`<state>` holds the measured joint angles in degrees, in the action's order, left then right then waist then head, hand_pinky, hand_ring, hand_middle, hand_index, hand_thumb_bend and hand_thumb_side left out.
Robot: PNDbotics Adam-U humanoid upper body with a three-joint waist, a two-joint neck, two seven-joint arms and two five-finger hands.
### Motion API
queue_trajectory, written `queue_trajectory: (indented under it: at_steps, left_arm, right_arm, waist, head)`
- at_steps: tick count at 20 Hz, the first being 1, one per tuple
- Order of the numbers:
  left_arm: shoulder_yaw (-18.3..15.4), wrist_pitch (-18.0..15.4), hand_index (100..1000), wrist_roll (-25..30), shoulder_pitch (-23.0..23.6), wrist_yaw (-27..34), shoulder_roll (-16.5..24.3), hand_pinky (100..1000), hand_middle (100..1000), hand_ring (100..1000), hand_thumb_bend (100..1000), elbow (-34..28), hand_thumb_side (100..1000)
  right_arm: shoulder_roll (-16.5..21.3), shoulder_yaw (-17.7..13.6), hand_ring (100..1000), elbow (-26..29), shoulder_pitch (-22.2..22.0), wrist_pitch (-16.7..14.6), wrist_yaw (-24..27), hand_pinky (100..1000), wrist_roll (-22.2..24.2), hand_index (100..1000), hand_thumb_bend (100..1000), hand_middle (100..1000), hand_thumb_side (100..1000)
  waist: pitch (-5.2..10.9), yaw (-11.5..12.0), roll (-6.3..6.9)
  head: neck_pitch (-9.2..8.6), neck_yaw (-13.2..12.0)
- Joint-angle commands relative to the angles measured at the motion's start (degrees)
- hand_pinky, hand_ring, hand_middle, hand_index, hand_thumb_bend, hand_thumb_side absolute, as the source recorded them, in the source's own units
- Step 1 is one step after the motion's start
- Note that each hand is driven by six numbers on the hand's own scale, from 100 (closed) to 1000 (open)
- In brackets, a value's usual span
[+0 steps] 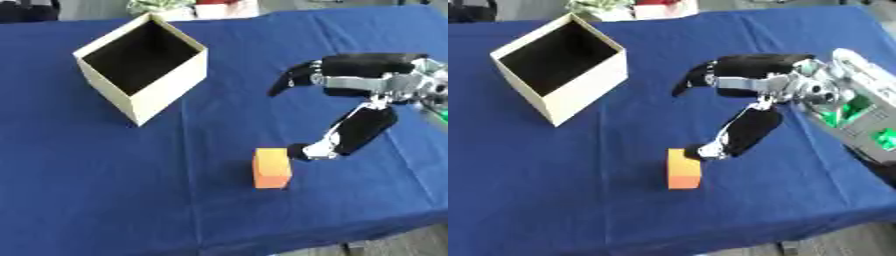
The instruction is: Pick up objects on the table and place them in the box.
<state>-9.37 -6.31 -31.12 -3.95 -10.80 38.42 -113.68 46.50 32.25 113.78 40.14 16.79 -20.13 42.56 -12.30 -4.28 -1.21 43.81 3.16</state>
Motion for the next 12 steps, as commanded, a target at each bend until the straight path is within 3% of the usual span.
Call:
queue_trajectory:
  at_steps: [1, 12]
  left_arm:
    - [-0.2, 0.1, 821, 0.1, -0.2, 0.1, 2.0, 706, 716, 659, 798, -0.9, 791]
    - [-0.4, 0.3, 821, -0.1, 0.1, 0.2, 1.0, 703, 714, 654, 784, -0.9, 809]
  right_arm:
    - [-0.3, 0.0, 954, 0.8, 0.1, 0.5, -0.3, 903, 1.0, 929, 419, 884, 498]
    - [-3.0, 0.8, 947, 0.8, -3.6, 0.6, -6.6, 900, -0.7, 929, 421, 872, 508]
  waist:
    - [1.05, -0.1, 0.06]
    - [0.15, -0.4, 0.62]
  head:
    - [0.30, -0.1]
    - [0.30, 1.1]
